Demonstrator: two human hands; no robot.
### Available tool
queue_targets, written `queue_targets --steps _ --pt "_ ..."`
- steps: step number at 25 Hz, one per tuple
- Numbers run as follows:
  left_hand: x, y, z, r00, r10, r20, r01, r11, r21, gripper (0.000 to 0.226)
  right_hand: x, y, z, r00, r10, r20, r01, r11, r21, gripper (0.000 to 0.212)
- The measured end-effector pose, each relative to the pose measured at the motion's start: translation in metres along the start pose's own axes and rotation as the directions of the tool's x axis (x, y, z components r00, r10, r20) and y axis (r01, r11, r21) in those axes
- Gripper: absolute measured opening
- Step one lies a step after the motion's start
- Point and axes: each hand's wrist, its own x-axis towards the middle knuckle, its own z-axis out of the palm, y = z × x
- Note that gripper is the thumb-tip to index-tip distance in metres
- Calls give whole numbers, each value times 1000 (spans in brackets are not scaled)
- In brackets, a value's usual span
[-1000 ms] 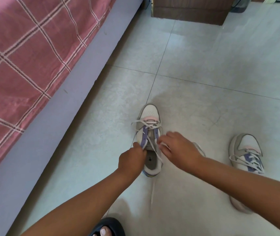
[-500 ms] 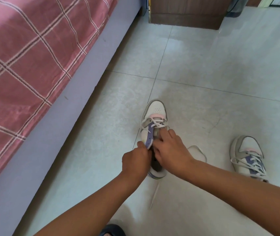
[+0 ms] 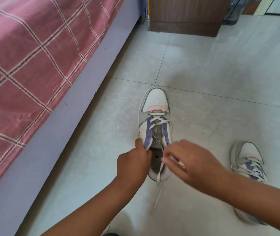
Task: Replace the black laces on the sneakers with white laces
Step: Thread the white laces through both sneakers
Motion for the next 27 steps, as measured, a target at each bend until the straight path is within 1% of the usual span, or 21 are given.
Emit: queue_targets --steps 2,3,4,6,7,8,9,10,11,12,13,14,16,18,19,20,21,22,23,25,27 --pt "-3 0 -2 1000 26 -9 -25 998 50 32 13 14 -6 975 122 -188 -121 992 19 24" --pt "-4 0 -1 999 37 -3 -36 998 57 32 20 23 -5 958 205 -201 -201 979 39 22" --pt "-5 1 0 999 42 8 -43 998 55 32 27 32 -2 944 298 -144 -286 953 99 21" --pt "-7 4 4 999 35 40 -37 998 50 31 36 46 12 894 442 77 -445 854 269 16" --pt "-7 4 6 998 30 58 -33 998 53 31 36 52 21 861 481 166 -508 791 341 11" --pt "-7 3 10 997 24 77 -28 998 58 32 36 56 30 850 487 201 -526 762 378 7" --pt "-7 0 14 995 16 96 -22 998 66 32 34 59 39 858 468 210 -513 777 365 7" --pt "-7 -2 19 994 8 111 -16 997 75 31 30 61 47 891 412 194 -453 844 289 8" --pt "-8 -5 23 992 2 126 -12 997 78 30 27 64 54 944 297 141 -315 939 134 7" --pt "-9 -8 28 989 -4 146 -7 997 72 29 24 65 60 983 142 114 -136 989 -61 8" --pt "-12 -9 33 985 -7 172 -2 998 56 28 19 64 65 993 13 119 12 979 -204 15" --pt "-14 -10 39 978 -9 206 3 1000 28 26 15 63 72 990 -72 120 103 954 -280 24" --pt "-20 -13 53 952 -37 305 53 998 -44 24 8 60 85 978 -93 186 149 937 -315 32" --pt "-28 -16 66 900 -72 430 127 987 -101 29 0 55 103 953 25 303 33 982 -184 25" --pt "-31 -18 70 877 -70 475 142 983 -117 32 -4 52 110 934 127 333 -114 992 -57 16" --pt "-32 -19 71 861 -61 505 144 981 -127 38 -6 49 115 885 256 389 -308 949 75 9" --pt "-30 -20 68 862 -51 504 140 980 -141 46 -8 48 119 826 363 432 -475 861 184 7" --pt "-25 -22 64 885 -40 463 132 977 -168 52 -9 48 123 788 432 440 -566 788 242 9" --pt "-16 -23 59 917 -30 399 121 971 -205 53 -9 47 124 768 481 423 -612 747 262 13" --pt "8 -26 48 953 2 301 98 944 -314 36 -6 45 126 763 519 386 -628 736 252 22" --pt "29 -27 41 941 60 333 87 908 -411 18 -1 44 123 761 508 402 -625 741 245 28"
